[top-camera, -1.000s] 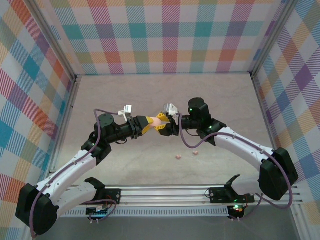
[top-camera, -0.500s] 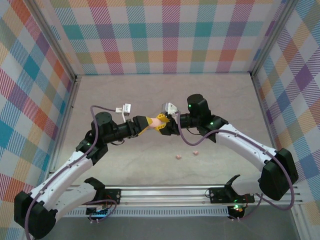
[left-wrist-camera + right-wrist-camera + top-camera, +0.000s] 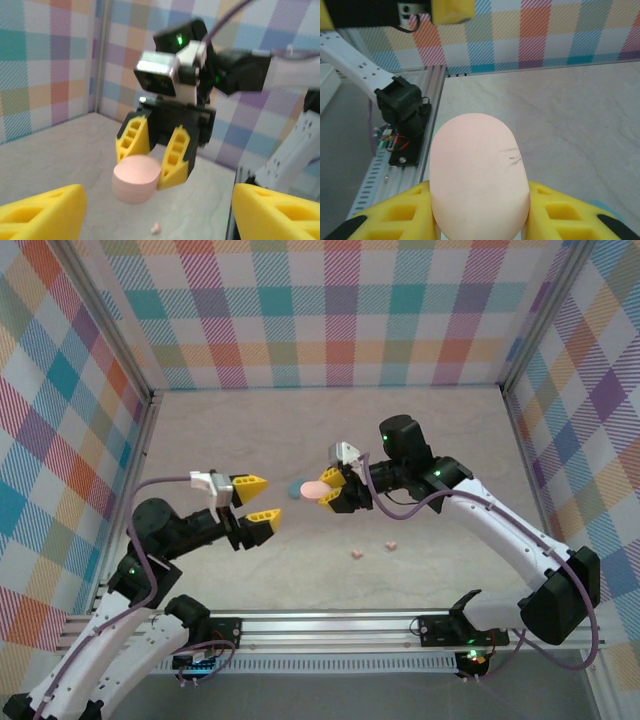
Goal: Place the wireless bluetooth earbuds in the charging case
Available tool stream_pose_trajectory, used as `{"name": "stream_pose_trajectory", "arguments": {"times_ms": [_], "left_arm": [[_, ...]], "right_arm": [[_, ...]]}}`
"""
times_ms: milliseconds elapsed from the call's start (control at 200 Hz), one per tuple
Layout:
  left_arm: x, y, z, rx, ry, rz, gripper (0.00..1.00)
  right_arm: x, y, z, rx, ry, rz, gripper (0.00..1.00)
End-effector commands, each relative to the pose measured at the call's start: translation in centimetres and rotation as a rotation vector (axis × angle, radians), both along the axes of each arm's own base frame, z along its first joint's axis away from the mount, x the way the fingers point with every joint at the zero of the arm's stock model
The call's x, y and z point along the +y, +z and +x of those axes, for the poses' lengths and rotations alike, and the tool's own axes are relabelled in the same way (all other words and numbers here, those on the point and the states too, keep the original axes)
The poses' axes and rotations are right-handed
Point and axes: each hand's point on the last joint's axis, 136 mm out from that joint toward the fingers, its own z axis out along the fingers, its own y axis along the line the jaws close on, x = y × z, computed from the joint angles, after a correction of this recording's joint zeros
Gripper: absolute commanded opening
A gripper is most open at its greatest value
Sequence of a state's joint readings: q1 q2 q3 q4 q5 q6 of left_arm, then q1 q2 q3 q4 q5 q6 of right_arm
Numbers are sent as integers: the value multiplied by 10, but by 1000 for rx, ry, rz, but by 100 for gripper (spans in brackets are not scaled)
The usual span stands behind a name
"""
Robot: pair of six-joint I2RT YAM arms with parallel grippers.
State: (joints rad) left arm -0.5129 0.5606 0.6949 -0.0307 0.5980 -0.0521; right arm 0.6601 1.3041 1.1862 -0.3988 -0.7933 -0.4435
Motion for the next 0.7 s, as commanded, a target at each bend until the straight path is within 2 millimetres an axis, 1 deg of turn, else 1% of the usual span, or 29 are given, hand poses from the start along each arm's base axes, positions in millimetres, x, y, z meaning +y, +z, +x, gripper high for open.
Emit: {"name": "stream_pose_trajectory", "arguments": {"times_ms": [0,60,190,375,585,695], "left_arm": [[-14,-23,2,-62,-83,146,71],[-19,-25,5,-80,-96,148,69],[-29,-22,9,-118,-120,132,68],[-45,-27,8,-109,-188,144,67],[-52,-34,8,-93,-197,148,67],[-52,-31,9,-98,-187,125,66]], "right_arm": [[-5,16,-17,2,73,31,25],[-5,17,-17,2,76,29,25],[-6,18,-19,-7,79,31,25],[-6,20,-20,-8,83,41,25],[-6,24,-19,-30,75,58,25],[-6,23,-20,-26,79,58,25]]}}
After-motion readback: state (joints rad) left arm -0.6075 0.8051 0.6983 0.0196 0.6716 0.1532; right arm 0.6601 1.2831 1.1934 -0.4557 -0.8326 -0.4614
